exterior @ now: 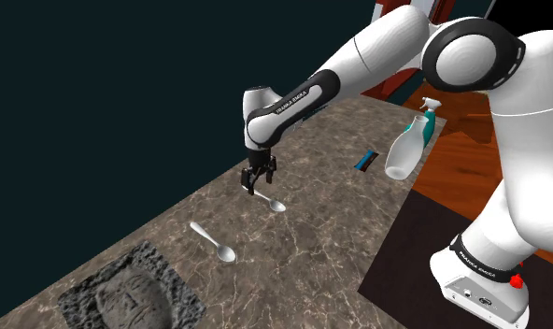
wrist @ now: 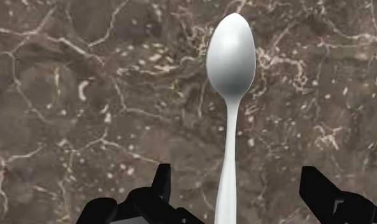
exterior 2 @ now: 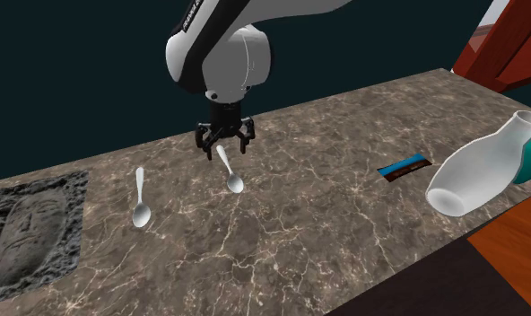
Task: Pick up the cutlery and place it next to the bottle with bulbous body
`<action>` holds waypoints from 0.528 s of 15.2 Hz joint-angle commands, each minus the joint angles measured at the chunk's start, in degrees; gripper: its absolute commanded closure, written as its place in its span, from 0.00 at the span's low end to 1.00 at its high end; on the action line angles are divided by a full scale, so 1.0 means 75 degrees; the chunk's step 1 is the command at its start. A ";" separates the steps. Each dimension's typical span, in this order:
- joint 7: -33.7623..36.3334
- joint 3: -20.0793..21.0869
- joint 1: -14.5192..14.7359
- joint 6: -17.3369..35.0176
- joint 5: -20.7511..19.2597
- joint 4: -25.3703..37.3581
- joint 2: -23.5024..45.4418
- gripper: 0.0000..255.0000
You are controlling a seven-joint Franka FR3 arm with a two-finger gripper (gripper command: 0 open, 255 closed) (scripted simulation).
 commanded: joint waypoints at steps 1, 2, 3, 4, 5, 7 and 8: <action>0.0011 -0.0002 0.0028 0.0130 -0.0007 0.0001 0.0125 0.00; 0.0012 -0.0004 0.0039 0.0207 -0.0010 -0.0017 0.0184 0.00; 0.0014 -0.0005 0.0051 0.0283 -0.0013 -0.0030 0.0246 0.00; 0.0015 -0.0006 0.0058 0.0327 -0.0014 -0.0041 0.0279 0.00; 0.0015 -0.0006 0.0058 0.0327 -0.0014 -0.0039 0.0280 0.00; 0.0015 -0.0006 0.0058 0.0326 -0.0014 -0.0038 0.0281 0.00; 0.0015 -0.0006 0.0058 0.0326 -0.0014 -0.0038 0.0281 0.00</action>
